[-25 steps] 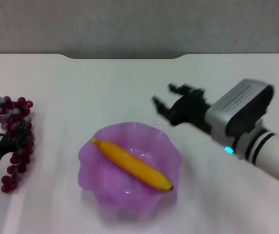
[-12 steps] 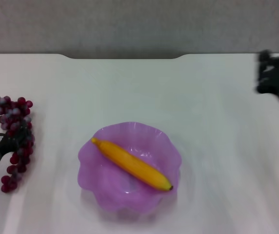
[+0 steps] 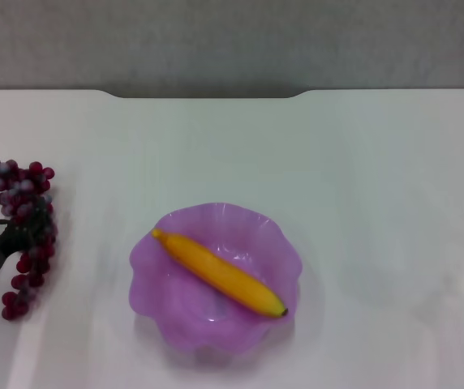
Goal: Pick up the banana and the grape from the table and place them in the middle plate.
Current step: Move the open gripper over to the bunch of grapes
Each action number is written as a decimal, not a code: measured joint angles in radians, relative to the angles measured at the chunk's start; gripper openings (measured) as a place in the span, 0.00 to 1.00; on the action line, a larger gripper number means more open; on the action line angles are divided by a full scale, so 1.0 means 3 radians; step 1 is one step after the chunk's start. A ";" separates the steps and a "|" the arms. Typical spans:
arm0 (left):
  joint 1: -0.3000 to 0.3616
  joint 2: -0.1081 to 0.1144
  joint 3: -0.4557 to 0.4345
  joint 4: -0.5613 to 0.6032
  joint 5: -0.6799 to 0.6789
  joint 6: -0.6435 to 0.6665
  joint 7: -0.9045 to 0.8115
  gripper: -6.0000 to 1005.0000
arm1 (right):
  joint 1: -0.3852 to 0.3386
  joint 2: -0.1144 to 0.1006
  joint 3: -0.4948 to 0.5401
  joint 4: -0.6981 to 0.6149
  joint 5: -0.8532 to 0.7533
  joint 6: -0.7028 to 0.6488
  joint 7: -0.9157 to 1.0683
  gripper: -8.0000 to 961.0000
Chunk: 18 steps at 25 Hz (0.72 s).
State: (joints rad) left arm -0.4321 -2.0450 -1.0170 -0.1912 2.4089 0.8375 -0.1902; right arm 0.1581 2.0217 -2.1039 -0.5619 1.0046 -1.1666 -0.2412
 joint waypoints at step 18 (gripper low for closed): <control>0.0087 0.0005 0.0000 -0.0252 -0.0011 -0.0274 -0.0126 0.89 | -0.0033 -0.0027 -0.0623 0.0003 0.0637 -0.0961 -0.0896 0.01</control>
State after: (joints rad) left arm -0.4060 -2.0435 -1.0170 -0.2669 2.4057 0.7552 -0.2280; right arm 0.1482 2.0136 -2.2907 -0.5611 1.1958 -1.4549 -0.5098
